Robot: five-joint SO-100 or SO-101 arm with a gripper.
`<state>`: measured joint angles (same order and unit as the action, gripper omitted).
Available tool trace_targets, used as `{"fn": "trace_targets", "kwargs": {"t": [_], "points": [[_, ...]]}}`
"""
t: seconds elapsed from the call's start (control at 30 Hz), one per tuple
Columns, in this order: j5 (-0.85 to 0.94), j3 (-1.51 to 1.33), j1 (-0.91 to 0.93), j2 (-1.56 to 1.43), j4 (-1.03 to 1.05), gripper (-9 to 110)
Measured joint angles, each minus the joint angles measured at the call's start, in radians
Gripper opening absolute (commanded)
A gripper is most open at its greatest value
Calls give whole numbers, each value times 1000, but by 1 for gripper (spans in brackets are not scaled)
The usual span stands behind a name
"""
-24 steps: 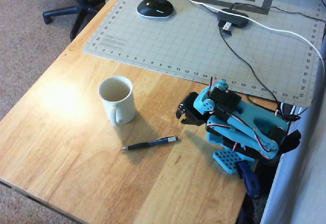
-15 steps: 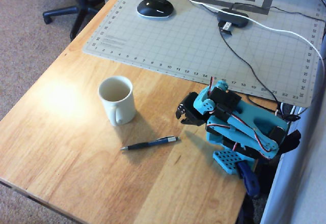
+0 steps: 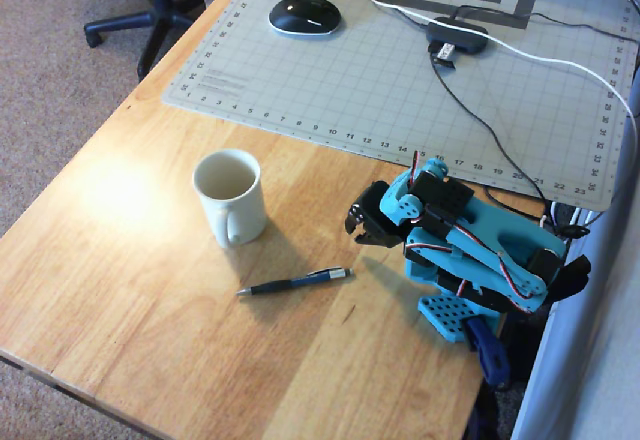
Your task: Grasp a pen and put it in a mug.
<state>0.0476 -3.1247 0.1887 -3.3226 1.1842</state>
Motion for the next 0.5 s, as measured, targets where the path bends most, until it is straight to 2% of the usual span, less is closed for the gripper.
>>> {"fn": "trace_targets", "kwargs": {"t": [0.23, 0.5], "points": [[-28, 46, 0, 57, 0, 5], [-259, 331, -74, 393, 5, 12]]}}
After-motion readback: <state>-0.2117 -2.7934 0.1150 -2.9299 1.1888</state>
